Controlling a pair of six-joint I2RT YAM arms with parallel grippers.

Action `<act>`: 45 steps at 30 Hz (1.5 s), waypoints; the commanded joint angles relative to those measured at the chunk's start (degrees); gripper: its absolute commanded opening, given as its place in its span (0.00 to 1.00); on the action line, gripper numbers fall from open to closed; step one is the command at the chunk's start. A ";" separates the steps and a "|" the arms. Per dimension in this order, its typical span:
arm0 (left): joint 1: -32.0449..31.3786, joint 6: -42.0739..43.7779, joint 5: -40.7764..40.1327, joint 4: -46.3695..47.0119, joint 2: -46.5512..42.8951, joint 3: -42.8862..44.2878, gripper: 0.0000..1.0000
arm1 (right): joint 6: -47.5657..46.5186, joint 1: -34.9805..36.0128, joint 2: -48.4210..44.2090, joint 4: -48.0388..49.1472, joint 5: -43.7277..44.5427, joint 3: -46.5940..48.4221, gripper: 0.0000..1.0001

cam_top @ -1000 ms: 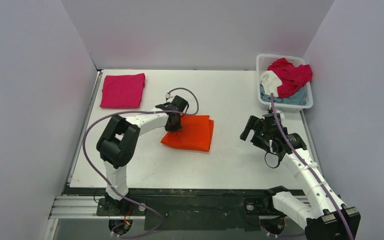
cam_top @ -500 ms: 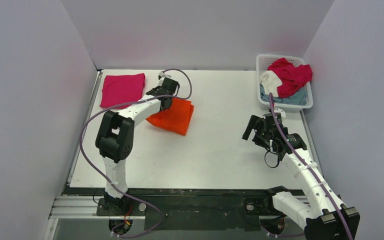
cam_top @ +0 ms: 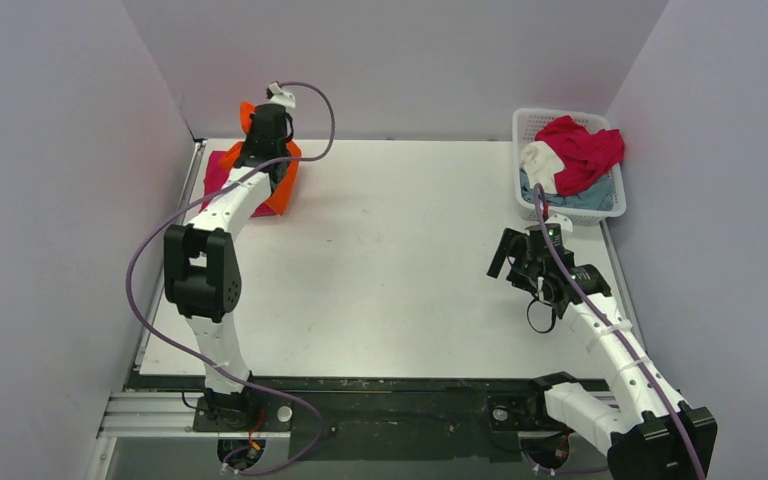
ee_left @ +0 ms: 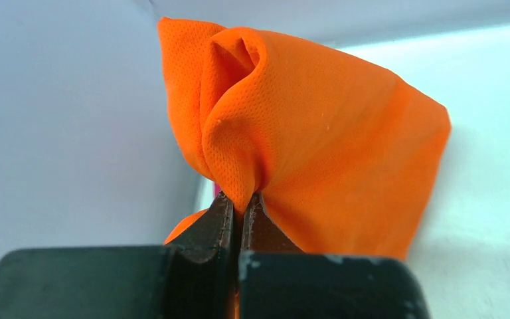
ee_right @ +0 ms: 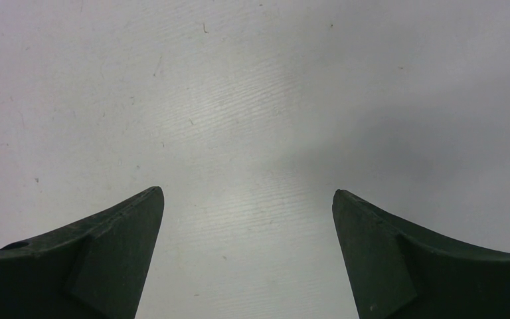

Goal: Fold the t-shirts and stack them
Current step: Put the neatly folded tshirt into the corner of the board with the left arm

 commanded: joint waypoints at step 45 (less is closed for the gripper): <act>15.65 -5.52 22.05 -12.23 15.71 24.35 0.00 | 0.21 -0.49 5.37 -3.52 6.52 1.34 0.93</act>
